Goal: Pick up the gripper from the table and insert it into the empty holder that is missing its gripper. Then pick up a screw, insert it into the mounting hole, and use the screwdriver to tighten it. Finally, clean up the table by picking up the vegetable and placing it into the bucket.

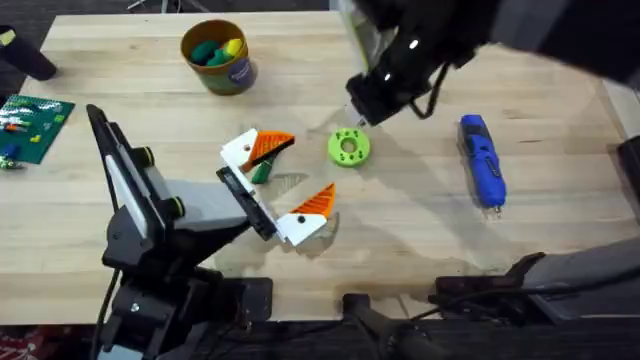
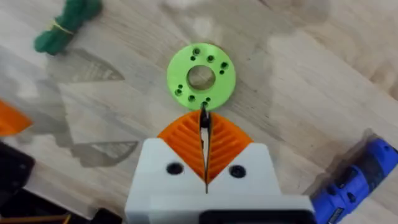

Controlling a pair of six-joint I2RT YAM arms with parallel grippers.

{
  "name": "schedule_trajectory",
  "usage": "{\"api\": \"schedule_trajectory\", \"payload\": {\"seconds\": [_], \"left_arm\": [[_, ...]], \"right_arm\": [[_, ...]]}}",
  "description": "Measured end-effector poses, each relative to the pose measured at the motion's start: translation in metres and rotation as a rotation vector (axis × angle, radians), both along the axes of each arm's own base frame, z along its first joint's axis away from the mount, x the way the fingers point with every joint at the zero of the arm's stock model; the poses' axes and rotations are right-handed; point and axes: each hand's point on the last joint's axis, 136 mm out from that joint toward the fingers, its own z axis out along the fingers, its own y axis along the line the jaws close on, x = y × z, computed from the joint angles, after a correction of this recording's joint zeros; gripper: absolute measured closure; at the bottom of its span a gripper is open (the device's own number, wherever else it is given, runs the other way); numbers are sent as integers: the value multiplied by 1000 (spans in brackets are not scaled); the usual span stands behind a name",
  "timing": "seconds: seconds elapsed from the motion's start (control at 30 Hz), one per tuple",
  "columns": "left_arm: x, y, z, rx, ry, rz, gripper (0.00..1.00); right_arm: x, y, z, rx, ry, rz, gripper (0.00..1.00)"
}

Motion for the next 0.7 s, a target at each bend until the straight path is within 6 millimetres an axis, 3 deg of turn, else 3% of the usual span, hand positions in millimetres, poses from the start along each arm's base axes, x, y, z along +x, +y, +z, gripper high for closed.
{"api": "schedule_trajectory", "payload": {"seconds": [0.37,0.7], "left_arm": [[0,0,0,0,0,0,13],[0,0,0,0,0,0,13]], "right_arm": [[-10,-7,77,80,-118,30,995],[-36,-2,118,202,-169,164,995]]}}
